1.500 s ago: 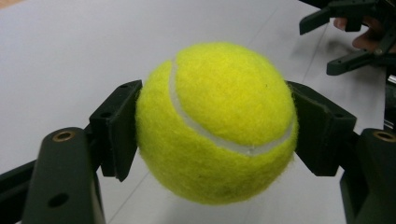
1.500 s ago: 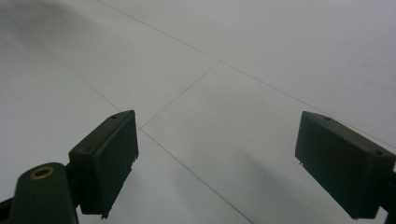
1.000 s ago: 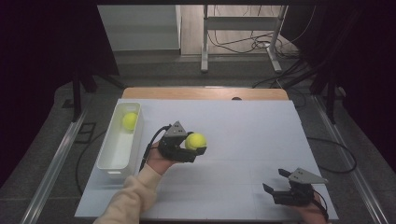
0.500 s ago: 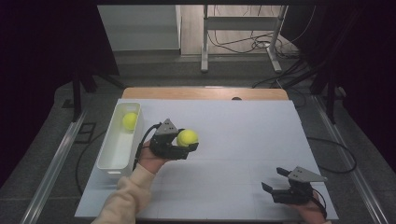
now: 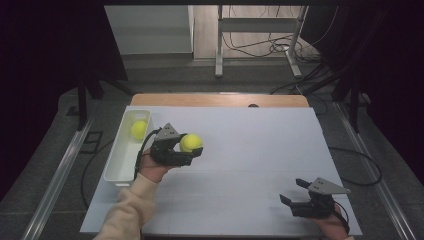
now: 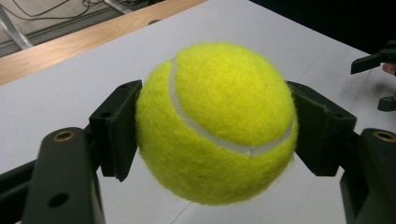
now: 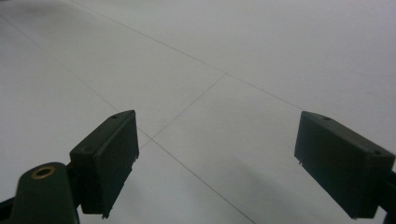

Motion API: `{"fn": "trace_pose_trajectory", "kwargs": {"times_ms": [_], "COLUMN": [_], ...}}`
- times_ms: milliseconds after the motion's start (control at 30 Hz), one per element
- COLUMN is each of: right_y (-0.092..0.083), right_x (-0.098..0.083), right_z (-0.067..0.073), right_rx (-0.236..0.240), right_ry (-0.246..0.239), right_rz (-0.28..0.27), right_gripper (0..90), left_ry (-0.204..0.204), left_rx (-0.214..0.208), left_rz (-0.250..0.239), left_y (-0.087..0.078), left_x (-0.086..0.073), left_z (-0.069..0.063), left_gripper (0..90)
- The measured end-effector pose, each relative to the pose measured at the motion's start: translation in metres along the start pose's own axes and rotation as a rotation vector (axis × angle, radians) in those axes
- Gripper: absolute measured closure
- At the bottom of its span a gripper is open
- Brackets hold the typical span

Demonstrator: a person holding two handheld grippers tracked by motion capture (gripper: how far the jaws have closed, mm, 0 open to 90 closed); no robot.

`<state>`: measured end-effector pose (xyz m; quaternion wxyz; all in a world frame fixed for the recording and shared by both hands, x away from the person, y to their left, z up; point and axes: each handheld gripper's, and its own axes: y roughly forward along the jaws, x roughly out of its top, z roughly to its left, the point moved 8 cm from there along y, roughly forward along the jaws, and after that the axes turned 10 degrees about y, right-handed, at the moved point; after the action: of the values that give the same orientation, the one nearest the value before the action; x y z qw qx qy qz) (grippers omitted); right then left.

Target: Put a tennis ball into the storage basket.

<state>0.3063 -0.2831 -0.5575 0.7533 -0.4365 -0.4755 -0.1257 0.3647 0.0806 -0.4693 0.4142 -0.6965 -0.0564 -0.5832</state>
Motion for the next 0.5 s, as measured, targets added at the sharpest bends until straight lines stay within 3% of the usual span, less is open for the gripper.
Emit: {"fn": "trace_pose_trajectory", "kwargs": {"times_ms": [500], "right_y": [0.003], "right_x": [0.002], "right_z": [-0.001], "right_rx": [-0.004], "right_ry": [-0.002], "right_rz": [0.002], "right_gripper": [14.3], "left_ry": [-0.031], "left_rx": [0.03], "left_rz": [0.003], "left_y": [-0.012], "left_x": [-0.01], "left_z": [0.015], "left_gripper": [25.8]}}
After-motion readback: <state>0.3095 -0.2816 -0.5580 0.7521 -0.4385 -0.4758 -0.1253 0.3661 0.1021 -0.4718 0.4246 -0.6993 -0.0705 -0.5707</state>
